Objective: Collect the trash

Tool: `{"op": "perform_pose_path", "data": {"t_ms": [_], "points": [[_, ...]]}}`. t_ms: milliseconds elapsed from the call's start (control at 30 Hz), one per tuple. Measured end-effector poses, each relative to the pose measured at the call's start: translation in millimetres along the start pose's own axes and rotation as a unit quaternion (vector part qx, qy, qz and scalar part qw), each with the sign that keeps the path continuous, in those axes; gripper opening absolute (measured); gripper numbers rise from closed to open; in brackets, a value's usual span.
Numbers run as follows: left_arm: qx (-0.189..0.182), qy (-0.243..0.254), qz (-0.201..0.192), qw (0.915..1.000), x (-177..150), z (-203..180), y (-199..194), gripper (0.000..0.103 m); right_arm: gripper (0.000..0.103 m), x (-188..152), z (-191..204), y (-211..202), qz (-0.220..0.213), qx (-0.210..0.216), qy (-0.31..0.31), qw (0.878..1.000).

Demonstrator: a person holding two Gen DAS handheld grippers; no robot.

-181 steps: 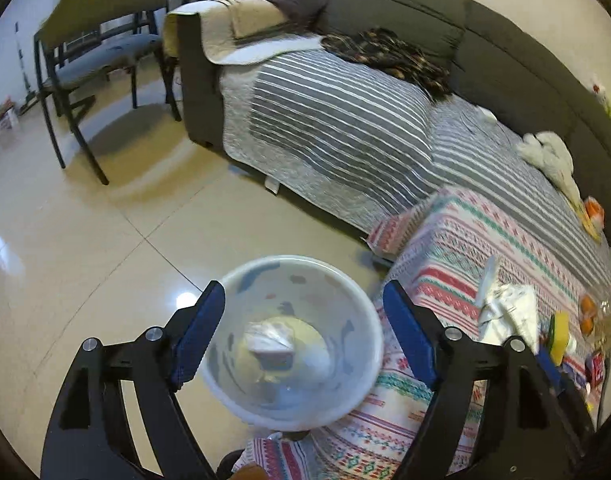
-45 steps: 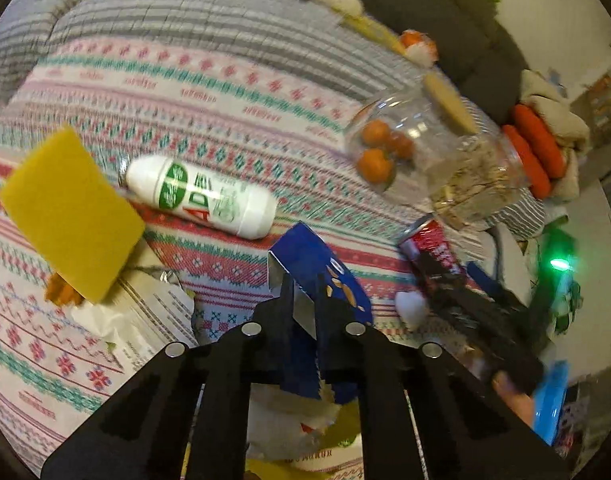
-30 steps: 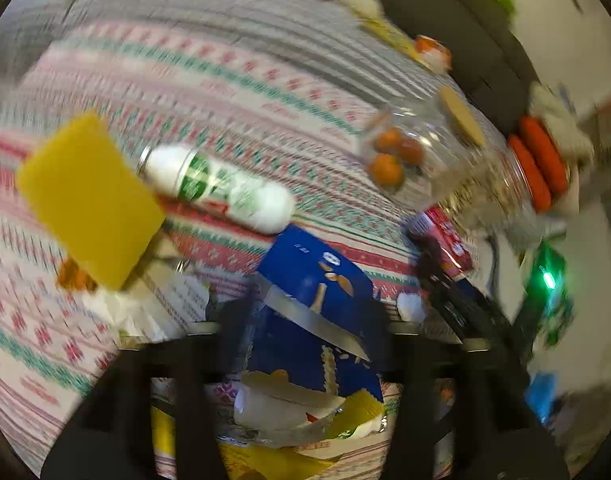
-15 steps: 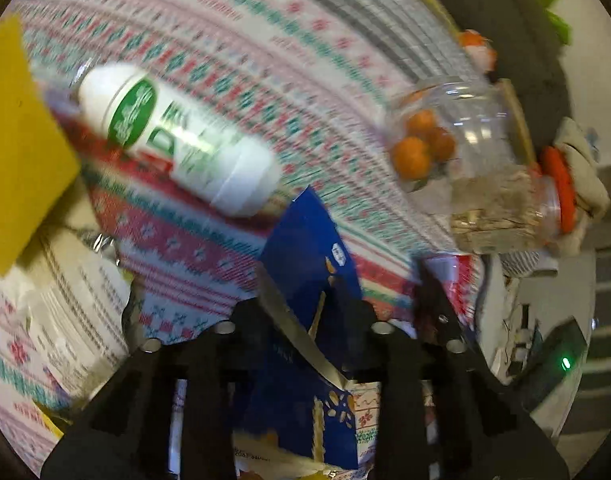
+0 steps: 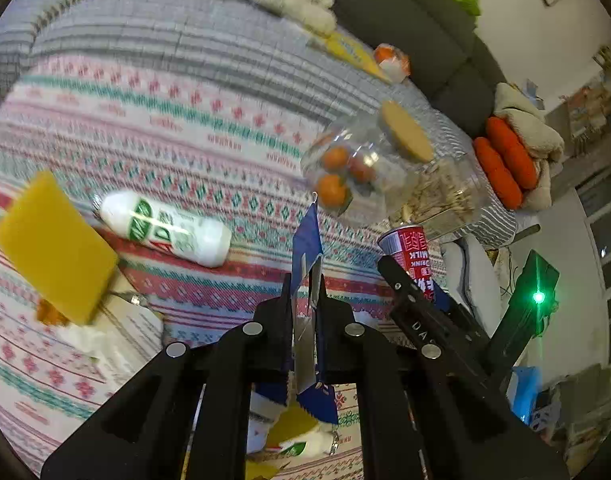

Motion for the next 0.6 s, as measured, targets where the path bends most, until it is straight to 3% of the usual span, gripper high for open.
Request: {"op": "perform_pose_path", "data": {"t_ms": [200, 433, 600], "points": [[0.022, 0.034, -0.052, 0.9978, 5.1, 7.4, -38.8, 0.008, 0.063, 11.9, 22.3, -32.4, -0.045, -0.005, 0.004, 0.999], [0.086, 0.087, -0.151, 0.9809, 1.2, 32.8, -70.8, 0.008, 0.063, 10.0, 66.7, -60.3, -0.075, -0.007, -0.021, 0.997], [0.100, 0.075, -0.181, 0.9755, 10.7, 54.3, -90.6, 0.008, 0.063, 6.0, 101.1, -77.5, -0.094, 0.005, -0.032, 0.995]]}}
Point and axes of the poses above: each gripper's, at about its wrist camera, not at the fingertips, and y roughly the way its jaws point, z to its left, x to its top, the point moved 8 cm from there along y, roughly the way its jaws point, and after that the axes turned 6 degrees about x, right-handed, at the moved point
